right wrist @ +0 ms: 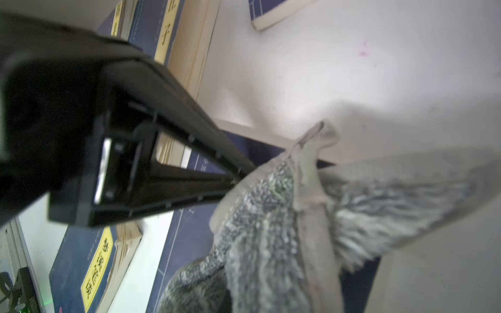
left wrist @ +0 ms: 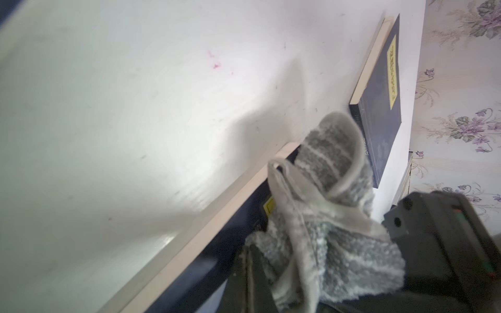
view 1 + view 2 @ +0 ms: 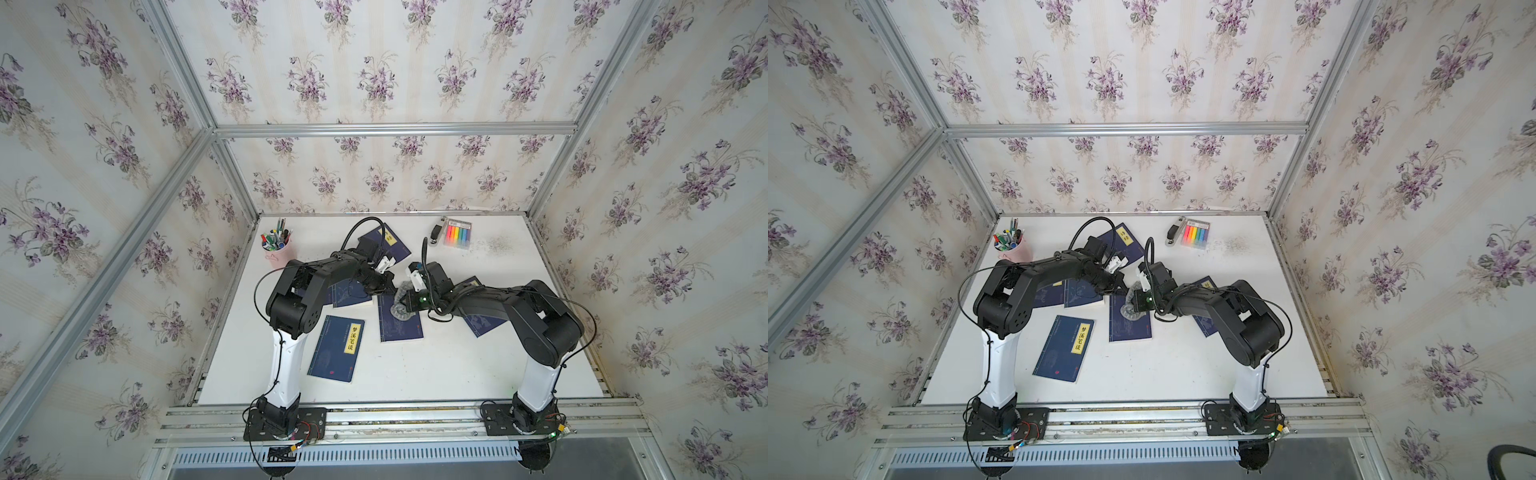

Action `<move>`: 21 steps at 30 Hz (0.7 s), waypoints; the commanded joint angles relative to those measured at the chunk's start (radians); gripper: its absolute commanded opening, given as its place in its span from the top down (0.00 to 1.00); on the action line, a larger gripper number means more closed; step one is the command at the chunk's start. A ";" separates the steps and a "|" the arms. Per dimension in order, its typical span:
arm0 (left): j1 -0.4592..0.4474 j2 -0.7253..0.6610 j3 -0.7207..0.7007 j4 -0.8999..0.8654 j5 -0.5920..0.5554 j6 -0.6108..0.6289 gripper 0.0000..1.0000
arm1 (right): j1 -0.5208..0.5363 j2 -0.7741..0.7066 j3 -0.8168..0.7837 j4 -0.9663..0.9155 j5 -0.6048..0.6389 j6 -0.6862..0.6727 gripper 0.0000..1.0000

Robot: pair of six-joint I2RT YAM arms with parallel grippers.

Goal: Wipe the cover of the book
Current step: Wipe the dirt from the cover of the book.

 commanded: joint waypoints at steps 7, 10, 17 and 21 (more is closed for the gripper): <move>-0.007 0.058 0.007 -0.101 -0.210 -0.004 1.00 | 0.053 -0.095 -0.103 -0.247 0.025 0.013 1.00; -0.007 0.054 0.006 -0.108 -0.225 -0.001 1.00 | 0.071 -0.115 -0.133 -0.258 0.024 0.030 1.00; -0.007 0.055 0.005 -0.102 -0.230 -0.005 1.00 | 0.024 -0.057 -0.051 -0.286 0.076 -0.027 1.00; -0.007 0.052 0.005 -0.102 -0.237 -0.001 1.00 | -0.040 0.085 0.089 -0.274 0.097 -0.057 1.00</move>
